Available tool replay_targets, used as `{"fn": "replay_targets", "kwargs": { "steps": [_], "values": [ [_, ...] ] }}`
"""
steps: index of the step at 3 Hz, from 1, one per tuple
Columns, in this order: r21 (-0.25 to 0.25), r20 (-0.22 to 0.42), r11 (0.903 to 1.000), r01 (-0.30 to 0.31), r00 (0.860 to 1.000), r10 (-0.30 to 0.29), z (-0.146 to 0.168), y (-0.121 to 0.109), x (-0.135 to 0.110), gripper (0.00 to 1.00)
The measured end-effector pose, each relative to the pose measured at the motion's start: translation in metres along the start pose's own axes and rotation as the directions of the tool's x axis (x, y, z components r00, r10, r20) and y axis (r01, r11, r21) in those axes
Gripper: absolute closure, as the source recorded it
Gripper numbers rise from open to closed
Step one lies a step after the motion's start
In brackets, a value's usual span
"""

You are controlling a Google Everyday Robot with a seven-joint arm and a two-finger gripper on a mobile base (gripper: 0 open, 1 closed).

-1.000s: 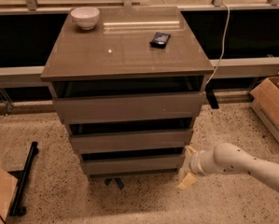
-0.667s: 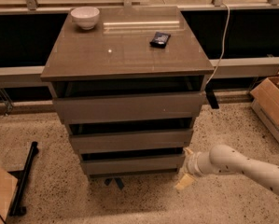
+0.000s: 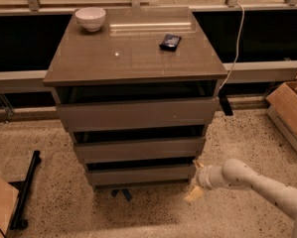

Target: Open bottom drawer

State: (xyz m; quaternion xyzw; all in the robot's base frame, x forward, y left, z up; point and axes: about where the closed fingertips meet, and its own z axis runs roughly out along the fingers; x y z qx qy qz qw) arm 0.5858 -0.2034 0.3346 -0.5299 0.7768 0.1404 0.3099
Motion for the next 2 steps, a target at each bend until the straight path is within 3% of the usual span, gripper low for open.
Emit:
{"fn": "replay_targets", "kwargs": {
  "steps": [2],
  "values": [
    [-0.038, 0.074, 0.9992, -0.017, 0.997, 0.019, 0.055, -0.024, 0.025, 0.00]
  ]
}}
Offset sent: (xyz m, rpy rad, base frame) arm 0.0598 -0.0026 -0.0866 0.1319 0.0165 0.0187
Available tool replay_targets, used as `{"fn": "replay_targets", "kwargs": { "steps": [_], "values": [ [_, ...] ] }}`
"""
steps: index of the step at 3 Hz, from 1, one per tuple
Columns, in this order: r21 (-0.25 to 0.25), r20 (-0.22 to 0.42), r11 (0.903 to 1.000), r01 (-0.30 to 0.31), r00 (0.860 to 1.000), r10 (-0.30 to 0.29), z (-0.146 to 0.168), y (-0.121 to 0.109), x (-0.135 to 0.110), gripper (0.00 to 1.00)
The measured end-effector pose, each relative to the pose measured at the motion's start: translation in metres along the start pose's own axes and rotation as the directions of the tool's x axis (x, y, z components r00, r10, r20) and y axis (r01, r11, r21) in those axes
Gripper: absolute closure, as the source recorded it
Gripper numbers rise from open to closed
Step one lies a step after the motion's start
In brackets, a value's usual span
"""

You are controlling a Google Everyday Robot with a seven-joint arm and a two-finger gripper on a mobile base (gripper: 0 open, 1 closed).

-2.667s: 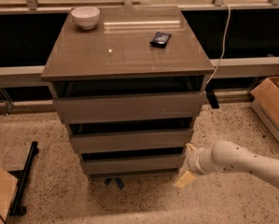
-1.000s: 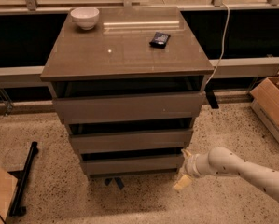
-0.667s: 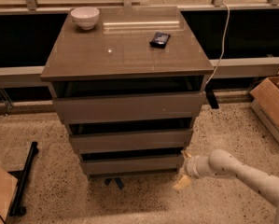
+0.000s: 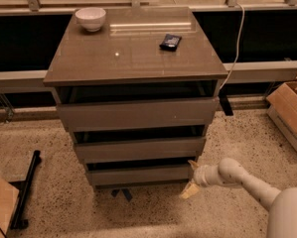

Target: Open bottom drawer

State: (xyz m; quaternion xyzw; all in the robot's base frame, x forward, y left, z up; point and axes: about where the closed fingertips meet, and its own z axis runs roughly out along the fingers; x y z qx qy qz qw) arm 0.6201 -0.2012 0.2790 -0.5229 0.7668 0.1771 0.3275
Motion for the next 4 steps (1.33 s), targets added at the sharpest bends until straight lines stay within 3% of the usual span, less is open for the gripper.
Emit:
{"fn": "replay_targets", "kwargs": {
  "steps": [3, 4],
  "values": [
    [-0.071, 0.057, 0.9940, -0.083, 0.995, 0.087, 0.076, -0.030, 0.025, 0.00],
    [-0.058, 0.059, 0.9949, -0.083, 0.994, 0.086, 0.075, -0.038, 0.026, 0.00]
  ]
}}
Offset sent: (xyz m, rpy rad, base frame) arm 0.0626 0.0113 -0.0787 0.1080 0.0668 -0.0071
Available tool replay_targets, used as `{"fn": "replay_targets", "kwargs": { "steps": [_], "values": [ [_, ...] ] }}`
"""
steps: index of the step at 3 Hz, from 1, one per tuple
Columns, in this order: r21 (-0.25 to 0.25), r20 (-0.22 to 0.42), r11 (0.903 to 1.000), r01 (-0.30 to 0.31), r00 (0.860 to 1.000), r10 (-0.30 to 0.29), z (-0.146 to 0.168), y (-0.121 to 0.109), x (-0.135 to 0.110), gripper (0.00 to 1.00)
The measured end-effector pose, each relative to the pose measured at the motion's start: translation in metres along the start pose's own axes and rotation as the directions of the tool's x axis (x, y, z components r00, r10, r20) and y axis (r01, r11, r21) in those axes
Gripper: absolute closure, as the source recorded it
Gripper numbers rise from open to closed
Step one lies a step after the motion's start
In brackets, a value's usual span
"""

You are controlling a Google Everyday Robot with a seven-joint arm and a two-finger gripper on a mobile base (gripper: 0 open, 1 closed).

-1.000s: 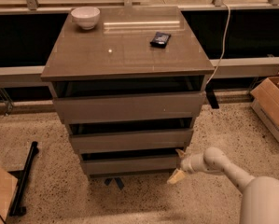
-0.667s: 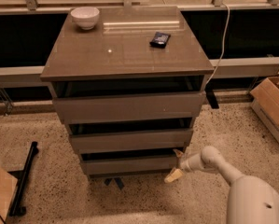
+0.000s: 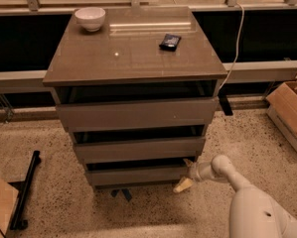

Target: Open bottom drawer

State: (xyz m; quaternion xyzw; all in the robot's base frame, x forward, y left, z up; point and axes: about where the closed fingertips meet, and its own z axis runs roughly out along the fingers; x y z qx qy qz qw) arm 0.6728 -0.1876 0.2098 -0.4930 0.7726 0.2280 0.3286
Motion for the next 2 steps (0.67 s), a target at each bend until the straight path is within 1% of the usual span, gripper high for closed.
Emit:
{"fn": "replay_targets", "kwargs": {
  "steps": [1, 2],
  "values": [
    [0.013, 0.003, 0.9997, -0.018, 1.000, 0.018, 0.012, 0.000, 0.005, 0.00],
    [0.005, -0.002, 0.9981, -0.061, 0.998, 0.061, 0.025, 0.002, 0.017, 0.14]
  ]
}}
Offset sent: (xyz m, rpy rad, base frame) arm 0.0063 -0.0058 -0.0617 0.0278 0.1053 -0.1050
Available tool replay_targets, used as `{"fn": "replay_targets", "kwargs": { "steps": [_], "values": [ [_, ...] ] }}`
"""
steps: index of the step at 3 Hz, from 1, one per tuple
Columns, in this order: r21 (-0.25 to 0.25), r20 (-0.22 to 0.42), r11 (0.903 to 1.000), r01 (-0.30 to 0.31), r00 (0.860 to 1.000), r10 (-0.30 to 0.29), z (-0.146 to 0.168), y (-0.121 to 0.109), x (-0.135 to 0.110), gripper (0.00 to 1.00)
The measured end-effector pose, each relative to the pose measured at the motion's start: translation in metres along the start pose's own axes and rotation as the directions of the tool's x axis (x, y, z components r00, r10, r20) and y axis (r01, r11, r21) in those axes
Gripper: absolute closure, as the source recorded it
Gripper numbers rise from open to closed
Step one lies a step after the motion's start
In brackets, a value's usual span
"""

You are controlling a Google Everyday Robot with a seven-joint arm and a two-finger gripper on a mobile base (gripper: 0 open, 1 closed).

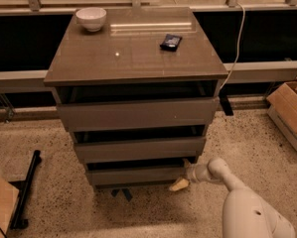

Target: Open bottom drawer

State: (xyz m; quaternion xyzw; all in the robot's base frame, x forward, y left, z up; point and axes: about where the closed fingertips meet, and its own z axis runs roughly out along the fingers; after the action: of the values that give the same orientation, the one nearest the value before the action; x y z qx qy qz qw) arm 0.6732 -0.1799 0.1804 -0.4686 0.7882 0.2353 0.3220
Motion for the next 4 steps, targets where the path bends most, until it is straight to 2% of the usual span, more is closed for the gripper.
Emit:
{"fn": "replay_targets", "kwargs": {
  "steps": [3, 4],
  "values": [
    [0.000, 0.000, 1.0000, 0.000, 1.000, 0.000, -0.011, 0.001, -0.012, 0.84],
    [0.000, 0.000, 1.0000, 0.000, 1.000, 0.000, -0.013, 0.001, -0.014, 1.00]
  ]
}}
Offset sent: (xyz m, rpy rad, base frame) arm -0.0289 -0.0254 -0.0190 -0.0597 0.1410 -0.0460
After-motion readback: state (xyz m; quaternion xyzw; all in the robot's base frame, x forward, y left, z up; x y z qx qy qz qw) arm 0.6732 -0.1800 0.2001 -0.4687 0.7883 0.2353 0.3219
